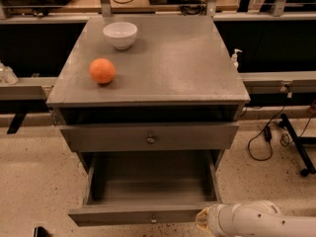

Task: Close middle drawer

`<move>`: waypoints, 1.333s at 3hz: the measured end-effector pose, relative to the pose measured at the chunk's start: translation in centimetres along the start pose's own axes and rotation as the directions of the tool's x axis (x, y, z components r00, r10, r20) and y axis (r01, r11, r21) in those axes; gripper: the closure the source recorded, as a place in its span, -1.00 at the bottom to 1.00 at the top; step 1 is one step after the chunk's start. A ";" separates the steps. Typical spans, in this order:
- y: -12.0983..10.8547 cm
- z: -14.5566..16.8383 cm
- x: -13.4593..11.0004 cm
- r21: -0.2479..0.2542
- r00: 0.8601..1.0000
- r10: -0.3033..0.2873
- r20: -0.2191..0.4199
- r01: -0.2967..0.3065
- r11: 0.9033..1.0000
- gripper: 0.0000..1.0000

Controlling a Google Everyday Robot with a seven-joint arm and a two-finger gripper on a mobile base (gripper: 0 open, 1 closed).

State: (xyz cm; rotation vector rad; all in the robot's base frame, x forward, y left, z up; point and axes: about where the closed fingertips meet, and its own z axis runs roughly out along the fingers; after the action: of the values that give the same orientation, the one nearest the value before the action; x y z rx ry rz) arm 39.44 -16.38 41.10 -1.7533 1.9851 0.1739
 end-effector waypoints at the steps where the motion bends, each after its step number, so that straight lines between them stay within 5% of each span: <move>1: -0.8 2.1 -0.4 0.035 0.999 0.015 0.053 -0.017 0.999 1.00; 4: -3.2 3.6 -2.5 0.082 0.987 0.032 0.156 -0.045 0.996 1.00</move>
Offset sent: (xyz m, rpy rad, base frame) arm 0.0517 0.0343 -0.0169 0.2499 -0.1047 -0.0409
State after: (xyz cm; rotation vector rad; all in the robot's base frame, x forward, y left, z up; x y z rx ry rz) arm 43.65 -13.20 39.78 -1.5990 1.8877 0.2276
